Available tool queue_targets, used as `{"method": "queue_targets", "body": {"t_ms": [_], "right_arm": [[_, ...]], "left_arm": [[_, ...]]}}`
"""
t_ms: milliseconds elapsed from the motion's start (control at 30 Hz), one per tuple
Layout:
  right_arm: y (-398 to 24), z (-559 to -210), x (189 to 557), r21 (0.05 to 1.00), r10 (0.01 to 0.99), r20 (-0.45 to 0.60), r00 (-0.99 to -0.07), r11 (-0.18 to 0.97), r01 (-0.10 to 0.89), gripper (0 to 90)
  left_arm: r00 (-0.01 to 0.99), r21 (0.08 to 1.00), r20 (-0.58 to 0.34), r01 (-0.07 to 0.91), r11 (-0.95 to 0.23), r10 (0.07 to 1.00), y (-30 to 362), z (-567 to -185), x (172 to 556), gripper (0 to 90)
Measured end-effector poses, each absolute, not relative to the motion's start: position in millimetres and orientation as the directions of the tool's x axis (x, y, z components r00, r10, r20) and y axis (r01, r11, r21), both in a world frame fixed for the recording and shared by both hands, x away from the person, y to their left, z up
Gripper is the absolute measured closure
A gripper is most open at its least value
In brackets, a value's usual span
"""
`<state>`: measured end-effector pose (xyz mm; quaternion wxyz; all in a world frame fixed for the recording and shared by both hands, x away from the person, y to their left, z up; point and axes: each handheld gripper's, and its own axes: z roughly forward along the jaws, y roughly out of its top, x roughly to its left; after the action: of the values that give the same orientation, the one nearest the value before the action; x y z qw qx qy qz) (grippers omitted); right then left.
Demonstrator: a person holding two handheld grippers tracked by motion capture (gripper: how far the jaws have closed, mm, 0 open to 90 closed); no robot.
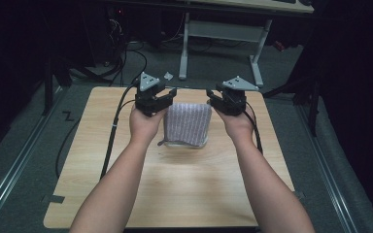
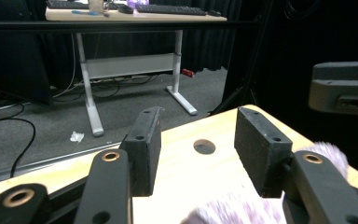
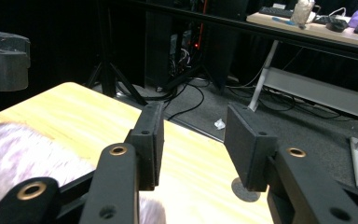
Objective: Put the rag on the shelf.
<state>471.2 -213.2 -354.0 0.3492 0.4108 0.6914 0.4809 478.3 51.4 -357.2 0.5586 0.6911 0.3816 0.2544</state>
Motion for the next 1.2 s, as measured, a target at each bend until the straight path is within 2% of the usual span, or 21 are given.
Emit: {"method": "queue_targets", "body": {"t_ms": [400, 633, 1200], "right_arm": [[-227.0, -364.8, 435.7, 0.953, 0.896, -0.117, -0.429, 0.223, 0.206, 50.7], [-235.8, -377.7, 424.6, 0.943, 0.892, -0.114, -0.437, 0.235, 0.234, 48.2], [-248.9, -463.2, 388.7, 0.885, 0.875, -0.113, -0.472, 0.304, 0.352, 47.5]], "left_arm": [[0.604, 0.968, -0.055, 0.229, -0.107, 0.795, 67.8, -371.3, 447.0, 47.5], [0.612, 0.961, -0.049, 0.243, -0.129, 0.789, 78.5, -389.3, 433.0, 46.8], [0.629, 0.895, -0.092, 0.393, -0.213, 0.772, 86.5, -479.2, 402.4, 43.0]]}}
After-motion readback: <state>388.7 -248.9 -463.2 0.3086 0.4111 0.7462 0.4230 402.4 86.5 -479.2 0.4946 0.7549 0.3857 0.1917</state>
